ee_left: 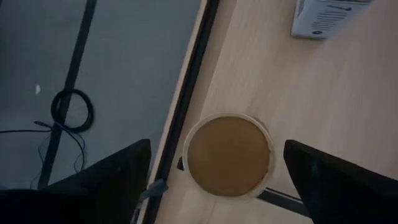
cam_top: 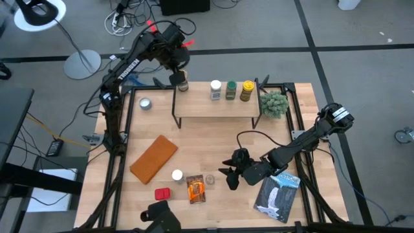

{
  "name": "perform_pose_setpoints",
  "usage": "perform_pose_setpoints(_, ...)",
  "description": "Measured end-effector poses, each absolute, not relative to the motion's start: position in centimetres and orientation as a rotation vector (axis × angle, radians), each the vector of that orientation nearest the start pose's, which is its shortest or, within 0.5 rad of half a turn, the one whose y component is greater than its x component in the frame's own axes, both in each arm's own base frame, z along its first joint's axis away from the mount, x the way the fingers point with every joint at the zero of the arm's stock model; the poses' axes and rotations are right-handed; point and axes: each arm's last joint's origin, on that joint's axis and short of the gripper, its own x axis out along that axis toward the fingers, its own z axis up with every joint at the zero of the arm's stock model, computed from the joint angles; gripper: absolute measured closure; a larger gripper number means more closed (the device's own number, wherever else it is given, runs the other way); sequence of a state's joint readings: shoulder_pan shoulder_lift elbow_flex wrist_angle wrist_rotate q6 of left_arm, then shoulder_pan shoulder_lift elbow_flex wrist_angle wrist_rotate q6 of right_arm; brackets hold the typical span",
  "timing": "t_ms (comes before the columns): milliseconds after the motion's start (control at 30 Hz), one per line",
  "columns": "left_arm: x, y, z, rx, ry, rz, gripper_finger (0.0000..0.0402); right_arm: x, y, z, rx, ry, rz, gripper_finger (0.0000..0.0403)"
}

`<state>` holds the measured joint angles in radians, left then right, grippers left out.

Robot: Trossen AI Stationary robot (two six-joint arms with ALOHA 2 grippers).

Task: Shelf spices
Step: Put the white seasoning bottle on the shelf

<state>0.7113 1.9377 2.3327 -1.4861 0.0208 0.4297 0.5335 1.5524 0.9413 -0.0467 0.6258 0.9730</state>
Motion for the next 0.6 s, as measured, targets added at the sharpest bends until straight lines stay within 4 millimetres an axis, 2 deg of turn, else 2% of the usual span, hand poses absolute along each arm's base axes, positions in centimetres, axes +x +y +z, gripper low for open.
perform_pose_setpoints(133, 26.9, 23.3, 42.4, -0.043, 1.102, 0.413, 0.0030, 28.6, 14.9, 22.0, 0.587, 0.449, -0.339, 0.0211)
perform_pose_setpoints(267, 25.3, 22.5, 44.2, -0.051, 1.035, 0.429, 0.0030, 28.6, 14.9, 22.0, 0.587, 0.449, -0.339, 0.0211)
perform_pose_setpoints(400, 23.7, 21.5, 46.0, -0.098, 0.909, 0.347, 0.0030, 28.6, 14.9, 22.0, 0.587, 0.449, -0.339, 0.0211)
perform_pose_setpoints(533, 22.4, 19.5, 47.5, -0.066, 0.767, 0.277, 0.0030, 28.6, 15.0, 22.0, 0.588, 0.449, -0.338, 0.0211)
perform_pose_setpoints(600, 21.8, 18.2, 47.6, -0.027, 0.719, 0.269, 0.0030, 28.6, 15.0, 22.0, 0.588, 0.448, -0.338, 0.0211)
